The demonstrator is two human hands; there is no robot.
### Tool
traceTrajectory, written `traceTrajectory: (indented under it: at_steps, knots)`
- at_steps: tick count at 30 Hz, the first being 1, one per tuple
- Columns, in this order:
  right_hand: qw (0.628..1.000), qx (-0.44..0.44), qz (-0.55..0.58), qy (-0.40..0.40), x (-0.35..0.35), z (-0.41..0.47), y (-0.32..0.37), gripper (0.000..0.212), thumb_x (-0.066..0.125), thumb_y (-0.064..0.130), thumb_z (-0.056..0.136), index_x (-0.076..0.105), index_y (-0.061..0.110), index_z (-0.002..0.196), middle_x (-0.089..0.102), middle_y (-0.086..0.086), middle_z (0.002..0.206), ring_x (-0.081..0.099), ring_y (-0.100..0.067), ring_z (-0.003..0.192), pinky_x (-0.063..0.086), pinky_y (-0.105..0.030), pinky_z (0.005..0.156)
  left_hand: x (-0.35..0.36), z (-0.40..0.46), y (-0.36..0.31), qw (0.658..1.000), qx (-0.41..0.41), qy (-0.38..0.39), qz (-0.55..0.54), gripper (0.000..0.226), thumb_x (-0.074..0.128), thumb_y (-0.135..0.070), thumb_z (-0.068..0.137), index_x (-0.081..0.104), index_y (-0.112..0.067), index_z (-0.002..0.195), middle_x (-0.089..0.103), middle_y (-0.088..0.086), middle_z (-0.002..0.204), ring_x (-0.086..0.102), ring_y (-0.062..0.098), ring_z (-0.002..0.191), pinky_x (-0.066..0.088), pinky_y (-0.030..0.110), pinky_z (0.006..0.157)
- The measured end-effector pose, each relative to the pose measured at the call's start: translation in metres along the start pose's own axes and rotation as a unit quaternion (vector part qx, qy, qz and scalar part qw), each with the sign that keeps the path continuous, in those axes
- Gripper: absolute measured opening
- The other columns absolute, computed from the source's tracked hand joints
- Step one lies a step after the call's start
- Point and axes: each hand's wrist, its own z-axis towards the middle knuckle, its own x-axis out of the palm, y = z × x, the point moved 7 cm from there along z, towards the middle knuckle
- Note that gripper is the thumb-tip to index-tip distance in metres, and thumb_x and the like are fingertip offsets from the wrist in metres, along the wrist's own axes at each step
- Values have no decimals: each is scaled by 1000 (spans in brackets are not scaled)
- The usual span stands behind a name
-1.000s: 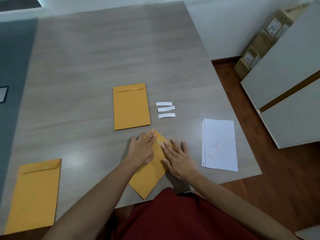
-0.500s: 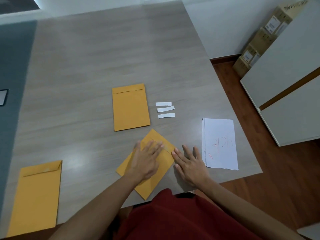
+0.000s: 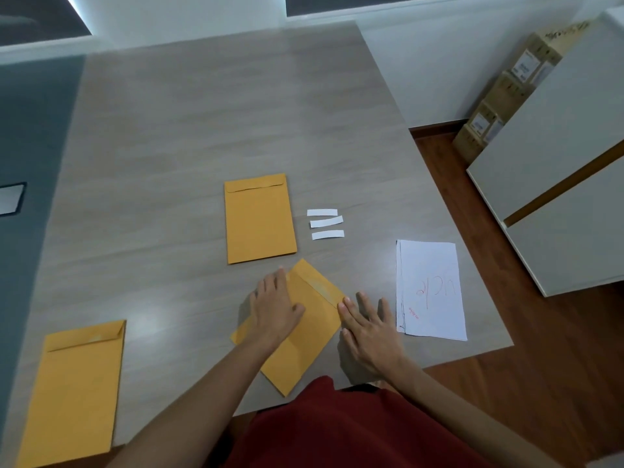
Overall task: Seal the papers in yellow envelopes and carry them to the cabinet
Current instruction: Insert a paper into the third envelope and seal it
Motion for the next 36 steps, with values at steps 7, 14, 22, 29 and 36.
traceTrajectory:
  at_steps: [7,14,22,29,36]
  knots:
    - [995,9,93,-27,-3,9,13,58,24,41,103,22,14,154,23,-1,159,13,-25,150,7,-51,120,2,13,29,938,-89,87,-324,14,67,-18,91,63,-7,97,65,10,102,61,26,94,50,38,81]
    - [872,98,460,-138,-58,47,17,72,54,31,97,9,40,153,53,11,131,62,-9,98,52,-30,88,-39,34,65,826,-140,4,-546,6,66,-19,94,63,-15,94,70,4,100,66,28,97,56,39,82]
    - [834,152,510,-142,-95,126,31,63,64,12,88,42,28,144,65,4,106,58,3,73,42,-5,64,-71,83,104,792,-208,-93,-567,37,73,-8,86,62,-12,121,67,8,120,64,22,106,54,43,96]
    - [860,135,468,-151,-122,203,35,57,63,3,84,51,19,137,56,1,100,54,-5,74,38,-10,65,-90,135,115,846,-182,-87,-494,63,71,-11,88,45,-9,146,56,4,128,59,18,109,49,37,100]
    - [897,137,399,-134,-126,235,36,48,62,16,87,51,15,134,56,-14,114,54,-30,110,47,-36,91,-92,160,126,873,-194,-76,-440,70,69,-20,89,38,-12,150,42,6,153,41,22,139,35,38,114]
